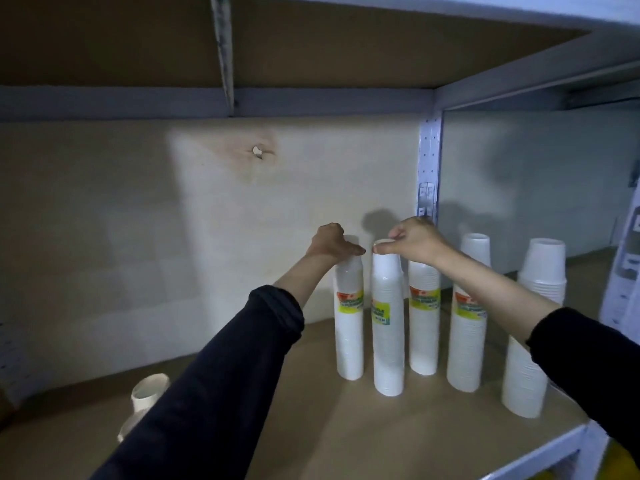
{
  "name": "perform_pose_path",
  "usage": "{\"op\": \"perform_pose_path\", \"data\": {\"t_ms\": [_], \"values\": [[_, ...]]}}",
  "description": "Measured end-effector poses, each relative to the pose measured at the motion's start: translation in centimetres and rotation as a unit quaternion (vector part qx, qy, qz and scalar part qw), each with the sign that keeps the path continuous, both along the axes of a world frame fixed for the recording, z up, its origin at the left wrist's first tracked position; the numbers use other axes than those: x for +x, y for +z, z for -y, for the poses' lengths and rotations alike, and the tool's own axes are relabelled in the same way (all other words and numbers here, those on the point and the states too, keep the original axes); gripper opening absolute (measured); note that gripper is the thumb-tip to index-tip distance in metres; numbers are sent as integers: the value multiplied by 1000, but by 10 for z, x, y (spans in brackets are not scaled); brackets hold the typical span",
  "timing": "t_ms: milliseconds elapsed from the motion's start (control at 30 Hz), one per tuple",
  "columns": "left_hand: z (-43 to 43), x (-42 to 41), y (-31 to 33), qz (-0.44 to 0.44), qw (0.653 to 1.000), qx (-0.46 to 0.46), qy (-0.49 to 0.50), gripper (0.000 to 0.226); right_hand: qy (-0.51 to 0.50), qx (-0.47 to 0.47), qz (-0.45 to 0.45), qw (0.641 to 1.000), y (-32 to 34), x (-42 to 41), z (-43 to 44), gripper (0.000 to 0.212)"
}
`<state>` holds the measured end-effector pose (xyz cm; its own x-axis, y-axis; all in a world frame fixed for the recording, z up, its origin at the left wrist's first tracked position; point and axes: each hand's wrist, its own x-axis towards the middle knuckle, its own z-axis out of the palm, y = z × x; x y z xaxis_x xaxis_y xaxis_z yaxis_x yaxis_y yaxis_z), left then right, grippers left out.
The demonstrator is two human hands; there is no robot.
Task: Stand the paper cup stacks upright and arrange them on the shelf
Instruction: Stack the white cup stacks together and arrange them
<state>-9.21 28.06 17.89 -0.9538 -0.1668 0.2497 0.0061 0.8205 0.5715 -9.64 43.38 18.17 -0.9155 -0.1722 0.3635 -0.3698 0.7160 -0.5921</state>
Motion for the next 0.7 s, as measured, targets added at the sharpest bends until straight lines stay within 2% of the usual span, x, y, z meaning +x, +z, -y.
{"op": "perform_pose_path", "data": {"t_ms": [133, 267, 433, 700], "values": [[3, -1, -1, -9, 1000, 29, -4, 52, 25, 5, 11, 1000, 0, -2, 0, 46], [15, 18, 7, -15, 1000, 1, -7, 48, 42, -12, 21, 999, 6, 1, 4, 34], [50, 59, 15, -41, 999, 14, 6, 41, 118, -38, 48, 991, 17, 18, 21, 21], [87, 118, 23, -43, 998, 10, 40, 40, 257, -9, 100, 961, 23, 47, 62, 27]]}}
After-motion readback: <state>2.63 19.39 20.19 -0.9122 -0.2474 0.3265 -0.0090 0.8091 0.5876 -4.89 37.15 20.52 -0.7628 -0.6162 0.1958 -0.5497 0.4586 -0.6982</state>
